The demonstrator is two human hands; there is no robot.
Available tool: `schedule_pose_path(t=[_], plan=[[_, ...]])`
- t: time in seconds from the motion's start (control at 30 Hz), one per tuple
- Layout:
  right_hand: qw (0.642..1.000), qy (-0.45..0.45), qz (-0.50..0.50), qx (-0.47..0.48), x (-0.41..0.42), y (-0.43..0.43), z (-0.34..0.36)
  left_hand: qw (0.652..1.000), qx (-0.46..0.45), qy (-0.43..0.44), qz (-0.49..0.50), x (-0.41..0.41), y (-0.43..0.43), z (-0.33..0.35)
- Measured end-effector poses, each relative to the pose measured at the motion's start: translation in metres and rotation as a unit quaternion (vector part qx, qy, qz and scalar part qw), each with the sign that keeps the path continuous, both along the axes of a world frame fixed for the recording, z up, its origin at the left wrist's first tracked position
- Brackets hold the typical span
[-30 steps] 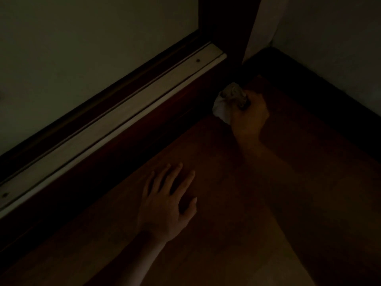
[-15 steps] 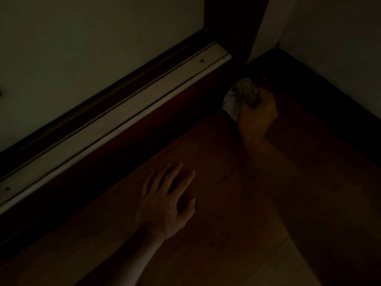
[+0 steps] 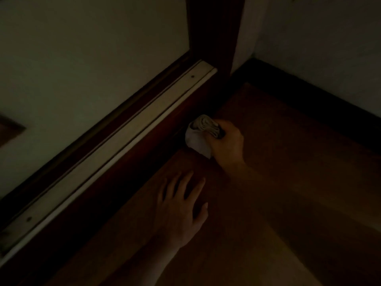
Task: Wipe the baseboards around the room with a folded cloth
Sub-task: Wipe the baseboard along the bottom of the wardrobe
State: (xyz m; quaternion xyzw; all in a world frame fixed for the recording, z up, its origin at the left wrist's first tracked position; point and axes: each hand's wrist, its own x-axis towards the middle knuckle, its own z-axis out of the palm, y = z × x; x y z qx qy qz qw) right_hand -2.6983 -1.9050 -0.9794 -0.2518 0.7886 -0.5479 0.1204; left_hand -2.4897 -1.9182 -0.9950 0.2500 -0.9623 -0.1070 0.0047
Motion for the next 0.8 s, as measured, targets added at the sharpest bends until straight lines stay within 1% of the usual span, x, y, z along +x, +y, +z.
schedule_pose_path(t=[0.07, 0.13, 0.2, 0.27, 0.37, 0.47, 0.57, 0.7, 0.73, 0.8], plan=[[0.998, -0.053, -0.032, -0.018, -0.019, 0.014, 0.011, 0.997, -0.002, -0.008, -0.071, -0.016, -0.004, 0.006], [0.992, -0.088, -0.083, -0.016, -0.047, 0.037, 0.026, 0.991, 0.018, -0.008, -0.133, -0.041, -0.009, 0.01], [0.988, -0.091, -0.126, 0.002, -0.073, 0.068, 0.046, 0.983, 0.039, -0.016, -0.179, -0.067, -0.017, 0.011], [0.987, -0.082, -0.136, 0.019, -0.091, 0.095, 0.072, 0.976, 0.05, -0.036, -0.207, -0.087, -0.027, 0.01], [0.987, -0.058, -0.126, 0.075, -0.098, 0.12, 0.108, 0.979, 0.063, -0.034, -0.193, -0.103, -0.031, 0.005], [0.981, -0.039, -0.13, 0.136, -0.087, 0.13, 0.118, 0.982, 0.054, -0.02, -0.181, -0.105, -0.029, -0.002], [0.975, -0.07, -0.127, 0.166, -0.072, 0.133, 0.11, 0.983, 0.045, -0.019, -0.179, -0.105, -0.03, -0.001], [0.959, -0.109, -0.216, 0.15, -0.055, 0.12, 0.081, 0.982, 0.047, -0.038, -0.178, -0.105, -0.028, 0.003], [0.957, -0.109, -0.228, 0.145, -0.053, 0.113, 0.073, 0.982, 0.045, -0.038, -0.179, -0.105, -0.028, 0.002], [0.96, -0.08, -0.225, 0.145, -0.056, 0.096, 0.056, 0.982, 0.043, -0.036, -0.182, -0.106, -0.029, 0.001]])
